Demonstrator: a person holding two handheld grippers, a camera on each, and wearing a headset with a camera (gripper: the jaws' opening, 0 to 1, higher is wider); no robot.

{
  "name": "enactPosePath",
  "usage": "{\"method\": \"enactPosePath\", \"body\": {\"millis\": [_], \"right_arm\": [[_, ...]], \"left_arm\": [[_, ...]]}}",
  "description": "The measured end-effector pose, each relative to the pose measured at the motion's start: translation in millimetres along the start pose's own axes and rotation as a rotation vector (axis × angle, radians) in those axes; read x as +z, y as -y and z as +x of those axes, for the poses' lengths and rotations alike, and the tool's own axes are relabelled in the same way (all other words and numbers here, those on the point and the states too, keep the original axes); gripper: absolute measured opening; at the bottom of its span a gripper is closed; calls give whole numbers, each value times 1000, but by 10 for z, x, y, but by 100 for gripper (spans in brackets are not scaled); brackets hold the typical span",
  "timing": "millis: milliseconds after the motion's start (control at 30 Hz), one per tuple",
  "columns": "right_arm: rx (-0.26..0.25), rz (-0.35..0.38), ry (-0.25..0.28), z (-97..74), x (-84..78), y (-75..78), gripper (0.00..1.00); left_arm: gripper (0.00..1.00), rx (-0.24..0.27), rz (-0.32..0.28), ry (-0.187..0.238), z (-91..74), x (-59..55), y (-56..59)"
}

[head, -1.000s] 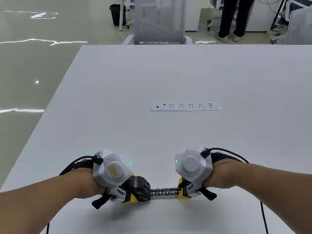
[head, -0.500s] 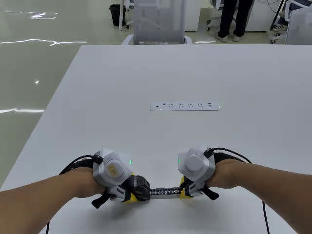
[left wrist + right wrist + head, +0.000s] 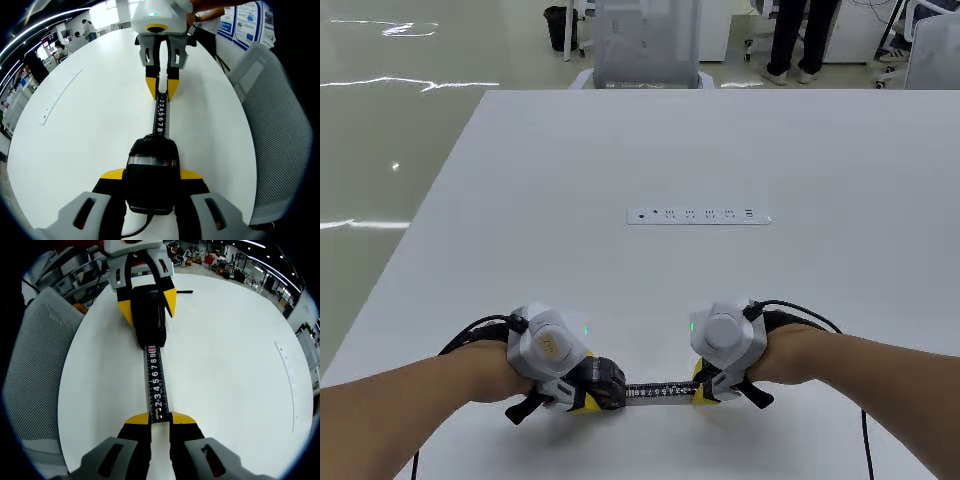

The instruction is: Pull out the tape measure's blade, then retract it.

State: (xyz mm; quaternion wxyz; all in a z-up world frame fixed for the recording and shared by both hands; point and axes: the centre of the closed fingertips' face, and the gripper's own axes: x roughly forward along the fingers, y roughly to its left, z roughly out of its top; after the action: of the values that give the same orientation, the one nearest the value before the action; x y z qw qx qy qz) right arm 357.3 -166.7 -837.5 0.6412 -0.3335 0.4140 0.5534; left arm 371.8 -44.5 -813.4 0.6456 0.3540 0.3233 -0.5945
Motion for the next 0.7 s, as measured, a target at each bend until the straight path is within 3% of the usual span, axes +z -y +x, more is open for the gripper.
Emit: {"method": "enactPosePath", "body": {"millis": [700], "right_arm": [[-3, 5, -10, -39, -79, 9, 12]], "left_arm": [[33, -3, 0, -1, 3, 6, 3]]}}
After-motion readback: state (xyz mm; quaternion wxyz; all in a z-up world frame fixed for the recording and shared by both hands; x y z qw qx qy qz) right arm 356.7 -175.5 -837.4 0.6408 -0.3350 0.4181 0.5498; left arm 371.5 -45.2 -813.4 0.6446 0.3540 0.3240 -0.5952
